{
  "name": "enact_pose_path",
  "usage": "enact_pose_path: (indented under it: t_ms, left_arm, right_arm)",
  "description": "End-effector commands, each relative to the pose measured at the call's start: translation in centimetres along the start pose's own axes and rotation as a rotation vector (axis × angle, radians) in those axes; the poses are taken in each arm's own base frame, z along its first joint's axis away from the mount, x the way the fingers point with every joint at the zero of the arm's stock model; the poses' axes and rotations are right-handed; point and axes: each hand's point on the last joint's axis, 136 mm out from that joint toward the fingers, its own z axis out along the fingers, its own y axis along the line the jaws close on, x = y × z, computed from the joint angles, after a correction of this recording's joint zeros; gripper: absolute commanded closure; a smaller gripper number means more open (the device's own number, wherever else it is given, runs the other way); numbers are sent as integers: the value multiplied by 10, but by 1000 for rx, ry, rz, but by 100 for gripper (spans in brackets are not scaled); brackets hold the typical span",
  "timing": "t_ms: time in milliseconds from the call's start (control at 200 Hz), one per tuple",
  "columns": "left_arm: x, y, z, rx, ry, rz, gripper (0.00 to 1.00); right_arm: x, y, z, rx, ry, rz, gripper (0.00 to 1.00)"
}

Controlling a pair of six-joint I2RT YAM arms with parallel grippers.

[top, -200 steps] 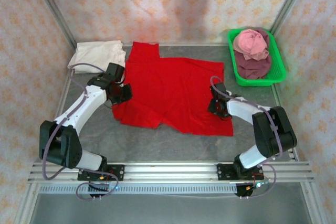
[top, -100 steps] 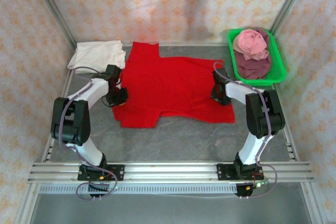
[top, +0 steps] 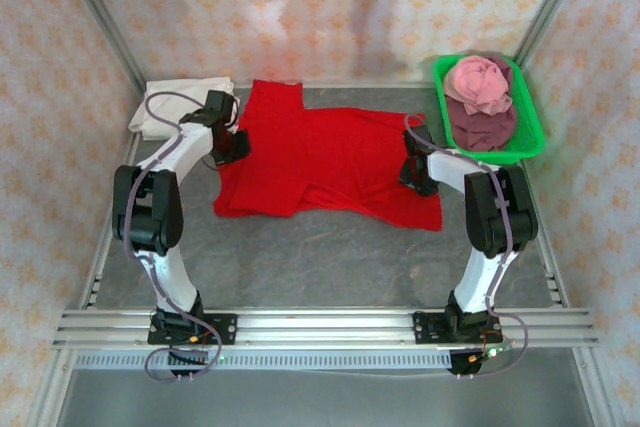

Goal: Fold and stack the t-shirts

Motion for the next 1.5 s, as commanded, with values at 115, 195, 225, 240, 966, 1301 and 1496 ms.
enact_pose_path:
  t_ms: [115,195,225,240,966,1301,1496]
  left_arm:
    - [1,20,-28,-104,-92,-20,45]
    - [18,24,-48,-91,-115,-34,41]
    - [27,26,-52,-90,-105,-32,42]
    - [31,27,-53,-89,-98,-32,44]
    - [112,43,-4,-73,117,-52,59]
    - [114,56,-10,-148,120,-50,54]
    - [113,56,-2,-149,125,-50,54]
  right_arm:
    - [8,-3,5,0,28,-26,55]
    - [9,-3,2,-9,24,-34,55]
    - [8,-2,0,-19,19,-36,55]
    - [8,-1,-1,-23,17,-37,55]
    - [5,19,-53,-146,-140,-132,52]
    - [1,22,-54,-156,-149,-137,51]
    - [2,21,-53,-151,-150,-139,51]
